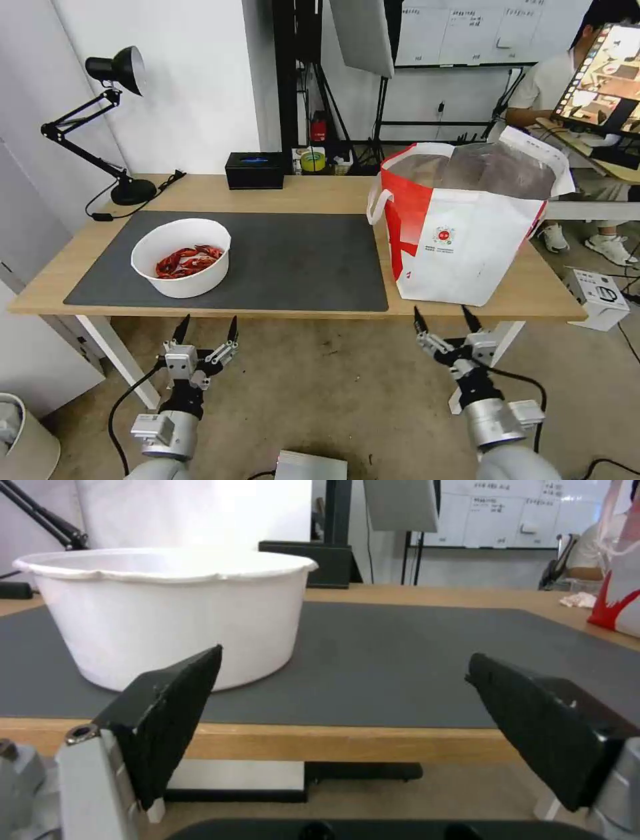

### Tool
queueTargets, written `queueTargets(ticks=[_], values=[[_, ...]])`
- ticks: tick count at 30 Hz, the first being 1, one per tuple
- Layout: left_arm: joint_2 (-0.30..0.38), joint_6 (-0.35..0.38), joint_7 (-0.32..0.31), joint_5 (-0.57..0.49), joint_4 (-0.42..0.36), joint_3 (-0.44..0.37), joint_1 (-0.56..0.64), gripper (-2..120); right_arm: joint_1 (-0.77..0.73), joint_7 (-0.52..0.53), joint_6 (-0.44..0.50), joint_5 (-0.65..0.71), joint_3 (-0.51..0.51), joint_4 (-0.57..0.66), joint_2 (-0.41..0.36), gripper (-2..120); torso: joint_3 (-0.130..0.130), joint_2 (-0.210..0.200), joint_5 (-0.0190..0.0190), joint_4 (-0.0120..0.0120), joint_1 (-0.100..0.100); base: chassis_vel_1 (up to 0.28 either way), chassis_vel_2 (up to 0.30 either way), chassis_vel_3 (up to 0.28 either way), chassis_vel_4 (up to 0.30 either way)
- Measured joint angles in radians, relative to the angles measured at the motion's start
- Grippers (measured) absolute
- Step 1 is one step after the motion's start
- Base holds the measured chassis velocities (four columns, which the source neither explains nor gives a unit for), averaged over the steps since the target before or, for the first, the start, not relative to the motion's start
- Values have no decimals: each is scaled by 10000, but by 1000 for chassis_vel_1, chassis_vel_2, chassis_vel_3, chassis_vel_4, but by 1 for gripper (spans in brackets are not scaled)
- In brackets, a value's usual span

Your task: Pick up the trash from the table and place it into the takeout bag.

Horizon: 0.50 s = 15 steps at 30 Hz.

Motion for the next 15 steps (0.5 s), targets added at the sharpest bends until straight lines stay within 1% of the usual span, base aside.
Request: queueTargets(ticks=[5,15], values=[[176,3,1,-78,2,132,-45,100,-134,-163,-10,-306,-311,176,428,100,0,0,0,-2,0,0,0,0,0],[341,4,6,-196,-5,188,-72,100,-245,-183,-71,-822,-726,349,934,100,0,0,1,-1,0,0,0,0,0]])
